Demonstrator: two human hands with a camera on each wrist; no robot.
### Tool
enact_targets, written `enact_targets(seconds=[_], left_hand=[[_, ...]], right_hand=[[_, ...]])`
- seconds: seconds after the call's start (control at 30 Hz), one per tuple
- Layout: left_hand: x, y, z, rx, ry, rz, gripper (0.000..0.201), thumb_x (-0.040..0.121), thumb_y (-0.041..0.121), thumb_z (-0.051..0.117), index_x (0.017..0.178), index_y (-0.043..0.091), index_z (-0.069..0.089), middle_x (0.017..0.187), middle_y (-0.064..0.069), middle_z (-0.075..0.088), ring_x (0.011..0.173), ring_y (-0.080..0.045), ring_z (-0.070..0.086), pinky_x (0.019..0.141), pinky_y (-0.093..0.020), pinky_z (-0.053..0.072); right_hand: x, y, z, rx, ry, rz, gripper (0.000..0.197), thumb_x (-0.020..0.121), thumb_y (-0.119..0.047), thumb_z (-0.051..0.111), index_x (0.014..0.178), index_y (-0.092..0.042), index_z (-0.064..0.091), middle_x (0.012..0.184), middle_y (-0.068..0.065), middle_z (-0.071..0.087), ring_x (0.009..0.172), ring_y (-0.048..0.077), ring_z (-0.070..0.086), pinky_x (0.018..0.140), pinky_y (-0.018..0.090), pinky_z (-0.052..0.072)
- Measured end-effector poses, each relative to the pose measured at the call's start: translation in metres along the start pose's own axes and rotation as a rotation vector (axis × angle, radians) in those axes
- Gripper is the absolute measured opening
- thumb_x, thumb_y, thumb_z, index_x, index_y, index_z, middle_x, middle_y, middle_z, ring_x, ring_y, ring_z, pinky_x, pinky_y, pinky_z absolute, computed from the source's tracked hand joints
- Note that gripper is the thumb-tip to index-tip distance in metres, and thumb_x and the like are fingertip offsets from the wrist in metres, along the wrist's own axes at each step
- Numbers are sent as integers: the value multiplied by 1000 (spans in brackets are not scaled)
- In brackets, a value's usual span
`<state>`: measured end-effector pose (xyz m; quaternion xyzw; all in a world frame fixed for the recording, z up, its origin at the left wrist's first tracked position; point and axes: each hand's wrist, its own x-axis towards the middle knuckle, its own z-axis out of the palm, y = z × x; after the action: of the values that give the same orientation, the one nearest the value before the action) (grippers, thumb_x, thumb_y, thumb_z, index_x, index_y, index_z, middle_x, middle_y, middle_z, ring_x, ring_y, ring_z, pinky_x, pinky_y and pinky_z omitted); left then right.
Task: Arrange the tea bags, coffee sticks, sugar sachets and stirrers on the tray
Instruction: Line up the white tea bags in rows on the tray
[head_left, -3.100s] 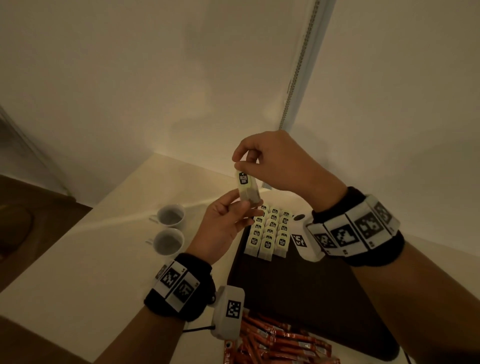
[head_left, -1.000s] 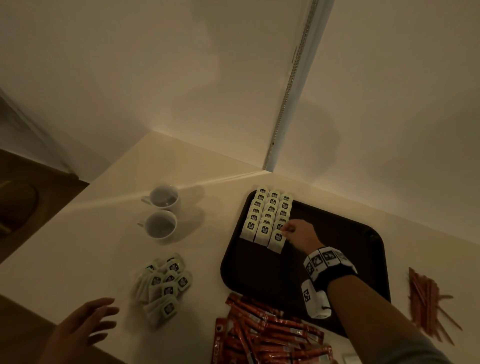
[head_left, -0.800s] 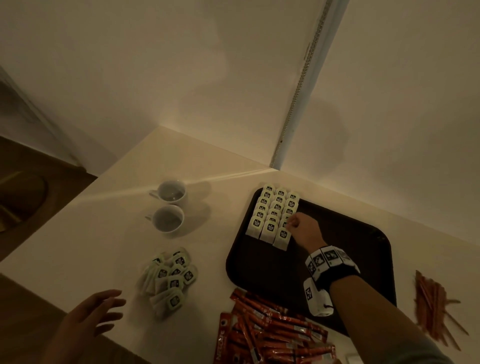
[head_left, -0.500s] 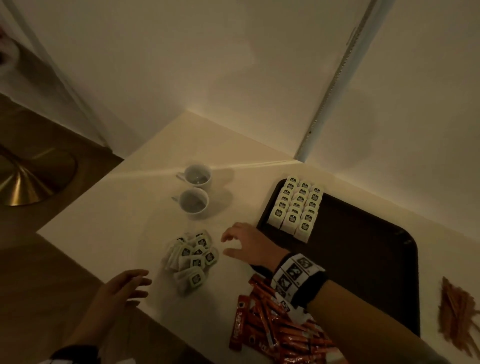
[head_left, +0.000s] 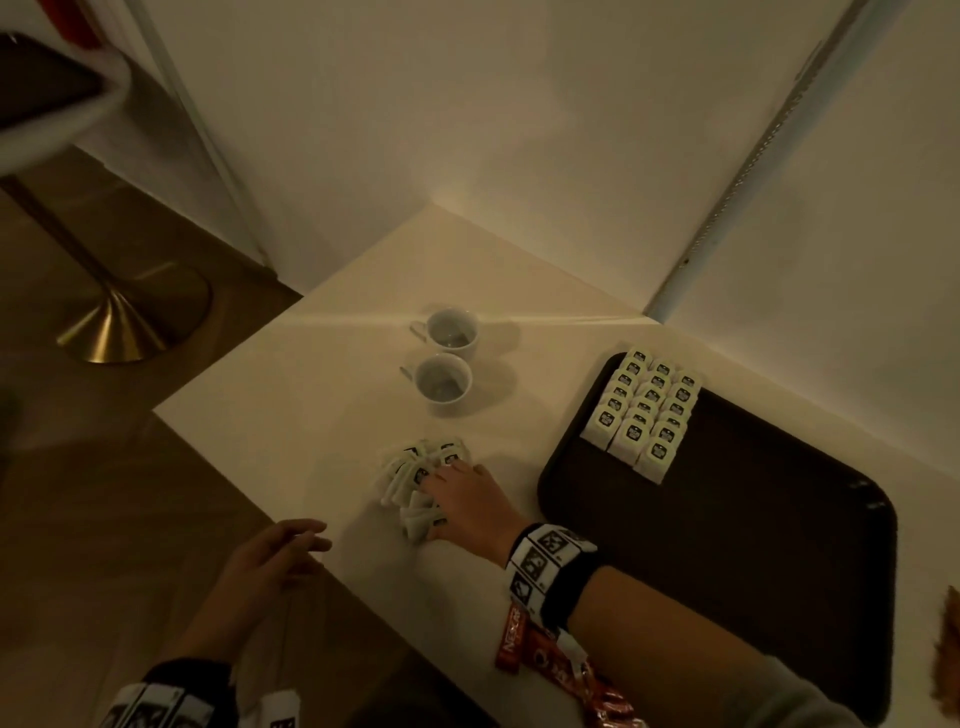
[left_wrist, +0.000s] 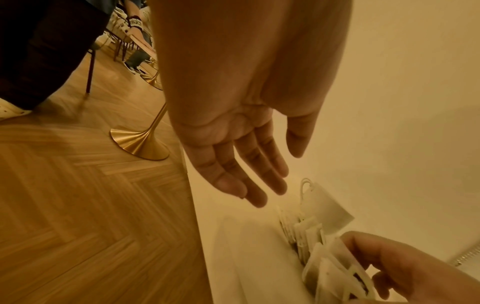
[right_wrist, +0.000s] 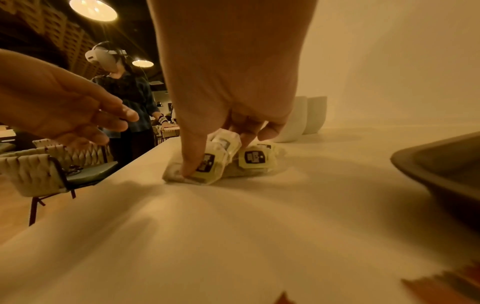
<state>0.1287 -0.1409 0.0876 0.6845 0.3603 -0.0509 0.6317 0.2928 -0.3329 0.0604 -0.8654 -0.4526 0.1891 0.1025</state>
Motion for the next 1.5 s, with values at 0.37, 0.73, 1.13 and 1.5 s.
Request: enact_targets(seconds=[0.37,0.73,1.13,1.5], left_hand=[[4,48,22,-41,-106,82,23,99,17,43,107,10,64,107,-15,68,92,-30,65,79,-35,51],[7,198,124,-299,-751,74,72,80,69,29,124,20,60,115,-15,68,100,-38,67,72,-37,57],[5,246,177,-308,-917,200,50,87,48,41,120,14,59,111,-10,70,99,-25,68,72,-27,56],[9,248,190,-635,-787,217,38,83,29,57,113,6,57,110,-12,68,101,-26,67,77,-30,57]], right_hand=[[-11,13,-40,509,84,-14,20,82,-16,68,99,-7,64,97,8,66,86,17,59,75,22,46],[-60,26,-225,611,108,-70,14,90,-12,62,104,-15,59,96,5,62,82,18,64,61,24,56],[-93,60,-270,290,512,123,41,65,-24,84,100,-18,63,87,-6,59,76,9,59,65,21,49],[-105,63,-281,360,748,57,8,86,-17,66,90,-16,73,81,-12,67,74,-3,58,67,5,40]])
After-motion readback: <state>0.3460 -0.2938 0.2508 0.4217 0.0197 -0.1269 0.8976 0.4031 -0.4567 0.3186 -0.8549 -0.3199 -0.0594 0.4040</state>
